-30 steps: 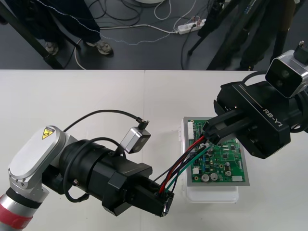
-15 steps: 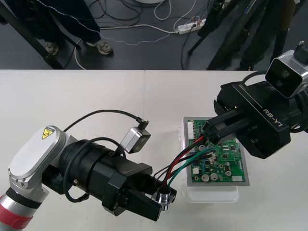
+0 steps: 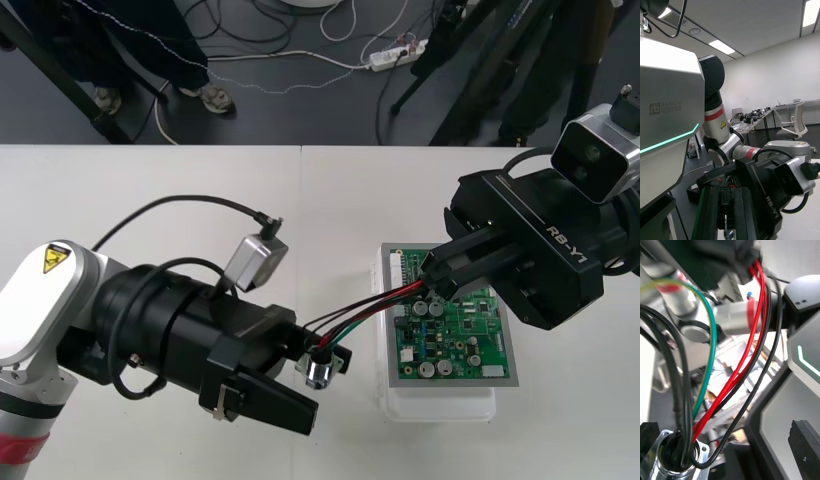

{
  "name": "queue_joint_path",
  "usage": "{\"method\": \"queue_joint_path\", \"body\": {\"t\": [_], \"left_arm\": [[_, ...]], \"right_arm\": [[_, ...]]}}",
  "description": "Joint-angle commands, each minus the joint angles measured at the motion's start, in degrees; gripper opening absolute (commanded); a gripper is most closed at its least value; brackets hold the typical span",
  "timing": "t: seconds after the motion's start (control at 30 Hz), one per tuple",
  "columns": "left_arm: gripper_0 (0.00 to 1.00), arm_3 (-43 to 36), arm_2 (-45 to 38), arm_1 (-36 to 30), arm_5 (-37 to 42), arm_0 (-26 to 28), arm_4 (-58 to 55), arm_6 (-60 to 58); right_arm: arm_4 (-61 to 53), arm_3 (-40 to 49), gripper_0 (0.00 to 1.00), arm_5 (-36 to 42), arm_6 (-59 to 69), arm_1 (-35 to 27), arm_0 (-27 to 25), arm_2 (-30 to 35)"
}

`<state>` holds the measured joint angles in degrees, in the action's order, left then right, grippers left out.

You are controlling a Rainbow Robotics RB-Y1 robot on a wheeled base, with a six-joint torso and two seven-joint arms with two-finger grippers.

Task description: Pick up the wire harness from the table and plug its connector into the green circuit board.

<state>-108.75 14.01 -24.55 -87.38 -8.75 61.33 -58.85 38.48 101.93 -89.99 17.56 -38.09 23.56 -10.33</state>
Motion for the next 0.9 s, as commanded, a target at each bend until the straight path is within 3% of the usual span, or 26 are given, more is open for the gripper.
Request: {"method": "queue_joint_path", "body": {"t": [0.03,0.43,0.9], "left_arm": [[1.00,-4.2,-5.4,1.0,4.2,0.6,2.0,5.9],[1.00,-9.5,-11.5,-1.5,14.2,0.6,3.9,10.1],[1.00,-13.2,-11.3,-6.4,21.8,-2.3,4.1,21.9]], "right_arm": [[-0.9,0.1,0.00,0.0,-1.8,0.8,-0.4,-0.2],[1.5,-0.3,0.00,0.0,-4.0,1.5,-1.0,2.2],[5.6,-0.4,0.00,0.0,-3.8,3.8,-2.6,6.8]]}}
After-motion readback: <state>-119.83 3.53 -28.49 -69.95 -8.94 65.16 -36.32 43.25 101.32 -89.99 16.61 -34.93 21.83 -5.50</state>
